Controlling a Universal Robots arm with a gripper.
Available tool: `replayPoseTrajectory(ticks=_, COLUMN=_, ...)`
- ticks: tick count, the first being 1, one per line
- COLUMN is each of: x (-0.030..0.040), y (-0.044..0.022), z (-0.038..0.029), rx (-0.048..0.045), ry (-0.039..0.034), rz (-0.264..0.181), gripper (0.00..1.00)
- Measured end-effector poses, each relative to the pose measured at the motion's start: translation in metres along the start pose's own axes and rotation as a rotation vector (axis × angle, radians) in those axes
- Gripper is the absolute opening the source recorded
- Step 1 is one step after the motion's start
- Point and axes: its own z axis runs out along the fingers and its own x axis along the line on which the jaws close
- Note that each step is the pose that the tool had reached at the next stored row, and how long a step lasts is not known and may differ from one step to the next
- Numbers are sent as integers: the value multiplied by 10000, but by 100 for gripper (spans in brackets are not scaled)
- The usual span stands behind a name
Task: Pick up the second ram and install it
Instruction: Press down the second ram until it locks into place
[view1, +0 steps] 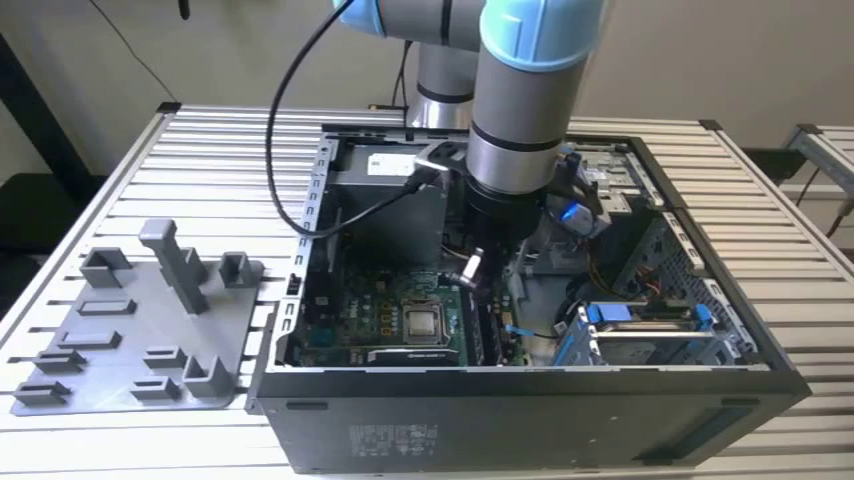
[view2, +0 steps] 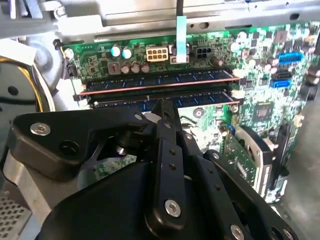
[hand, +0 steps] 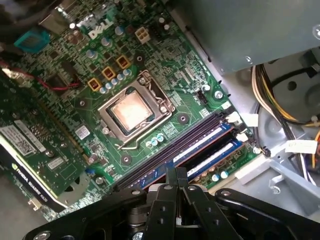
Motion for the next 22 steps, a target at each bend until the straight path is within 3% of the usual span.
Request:
replayPoseTrajectory(ticks=18, x=0, y=1, z=6, rx=29, ry=-131, rz=-3202, gripper=11)
replayPoseTrajectory(ticks=22, x=3, y=6, z=8, rx=38, ry=-153, rz=-3692, gripper=11)
